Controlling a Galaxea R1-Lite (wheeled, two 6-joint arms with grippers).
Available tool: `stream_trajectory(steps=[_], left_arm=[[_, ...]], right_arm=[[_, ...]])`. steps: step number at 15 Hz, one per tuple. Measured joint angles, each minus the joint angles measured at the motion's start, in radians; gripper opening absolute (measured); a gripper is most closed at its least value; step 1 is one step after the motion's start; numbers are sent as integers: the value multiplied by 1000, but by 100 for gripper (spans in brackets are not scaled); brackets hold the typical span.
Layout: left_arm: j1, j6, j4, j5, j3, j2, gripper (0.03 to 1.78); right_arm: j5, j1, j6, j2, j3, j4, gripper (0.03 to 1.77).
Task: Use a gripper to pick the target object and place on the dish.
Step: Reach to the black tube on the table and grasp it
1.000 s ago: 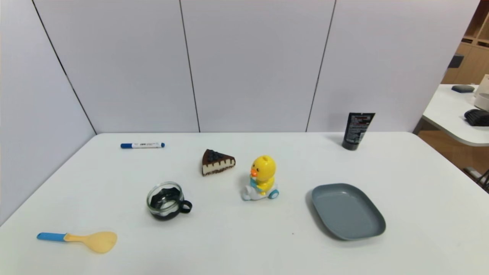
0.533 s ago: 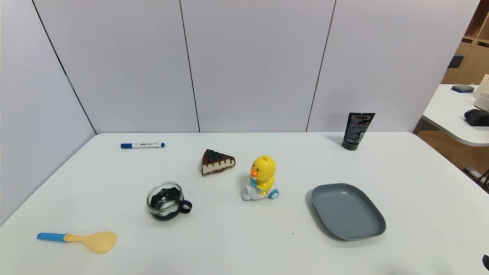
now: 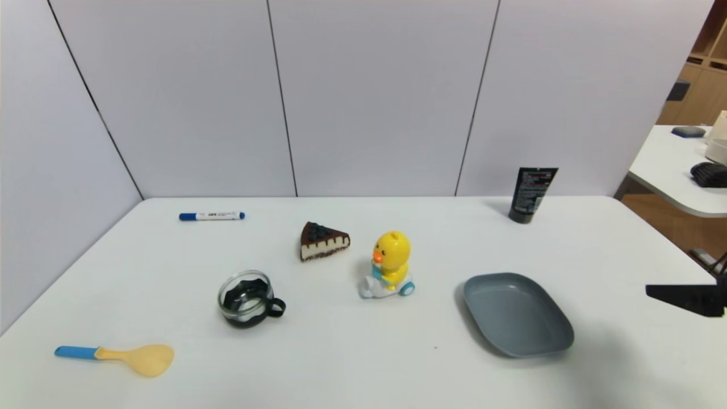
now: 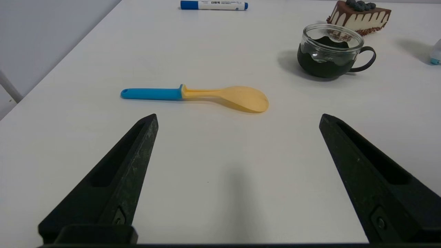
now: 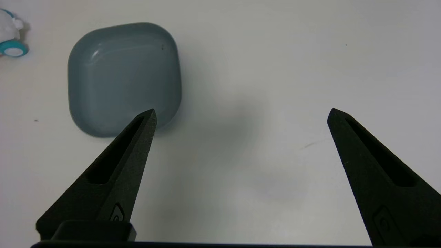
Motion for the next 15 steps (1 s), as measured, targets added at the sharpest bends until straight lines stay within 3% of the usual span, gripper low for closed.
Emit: stream_trajectory(steps=[4, 7, 11, 15], left_arm=[[0, 0, 0, 0, 0, 0, 169], [0, 0, 0, 0, 0, 0, 169], [0, 0, 0, 0, 0, 0, 169], [0, 0, 0, 0, 0, 0, 169]], right_arm=[[-2, 0, 1, 294, -195, -7, 171], [-3, 0, 0, 494, -326, -88, 171], [-4, 10, -4, 703, -449, -259, 171], [-9, 33, -7, 835, -474, -474, 171]])
